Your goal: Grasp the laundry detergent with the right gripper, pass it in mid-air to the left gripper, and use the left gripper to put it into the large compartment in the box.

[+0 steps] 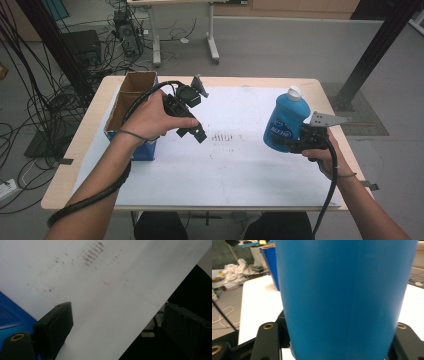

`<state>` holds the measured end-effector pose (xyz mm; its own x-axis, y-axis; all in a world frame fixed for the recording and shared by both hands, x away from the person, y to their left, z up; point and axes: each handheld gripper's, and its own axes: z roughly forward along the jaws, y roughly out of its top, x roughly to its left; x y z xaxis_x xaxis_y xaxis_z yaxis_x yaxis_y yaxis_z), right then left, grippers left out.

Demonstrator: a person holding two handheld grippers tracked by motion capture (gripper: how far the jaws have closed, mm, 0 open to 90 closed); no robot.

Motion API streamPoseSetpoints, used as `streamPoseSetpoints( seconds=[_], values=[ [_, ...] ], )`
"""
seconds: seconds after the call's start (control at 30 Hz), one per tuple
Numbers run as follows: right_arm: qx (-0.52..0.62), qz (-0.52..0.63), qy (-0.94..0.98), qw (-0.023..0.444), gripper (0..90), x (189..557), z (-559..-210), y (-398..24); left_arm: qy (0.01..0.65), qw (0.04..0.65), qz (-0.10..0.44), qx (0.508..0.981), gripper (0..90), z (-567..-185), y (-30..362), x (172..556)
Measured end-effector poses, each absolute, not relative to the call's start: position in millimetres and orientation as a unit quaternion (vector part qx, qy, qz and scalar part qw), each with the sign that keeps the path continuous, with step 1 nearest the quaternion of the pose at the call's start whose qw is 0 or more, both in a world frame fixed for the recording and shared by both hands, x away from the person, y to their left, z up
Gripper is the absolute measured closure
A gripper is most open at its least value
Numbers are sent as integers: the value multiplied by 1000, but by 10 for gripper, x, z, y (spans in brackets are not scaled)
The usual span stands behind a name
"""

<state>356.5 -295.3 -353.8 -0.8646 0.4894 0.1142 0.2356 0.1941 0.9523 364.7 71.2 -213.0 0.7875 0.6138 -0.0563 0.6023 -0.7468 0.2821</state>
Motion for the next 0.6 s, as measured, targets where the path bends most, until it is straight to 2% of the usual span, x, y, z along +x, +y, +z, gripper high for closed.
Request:
streamPoseSetpoints(
  seconds=[0.33, 0.6],
  values=[
    [198, 593, 777, 75, 408, 3527, -3286, -2840, 263, 155, 25, 952, 108, -1705, 650, 3604],
    [166, 596, 783, 57, 409, 3501, -3145, -2762, 205, 141, 41, 968, 104, -1433, 576, 3578]
  ],
)
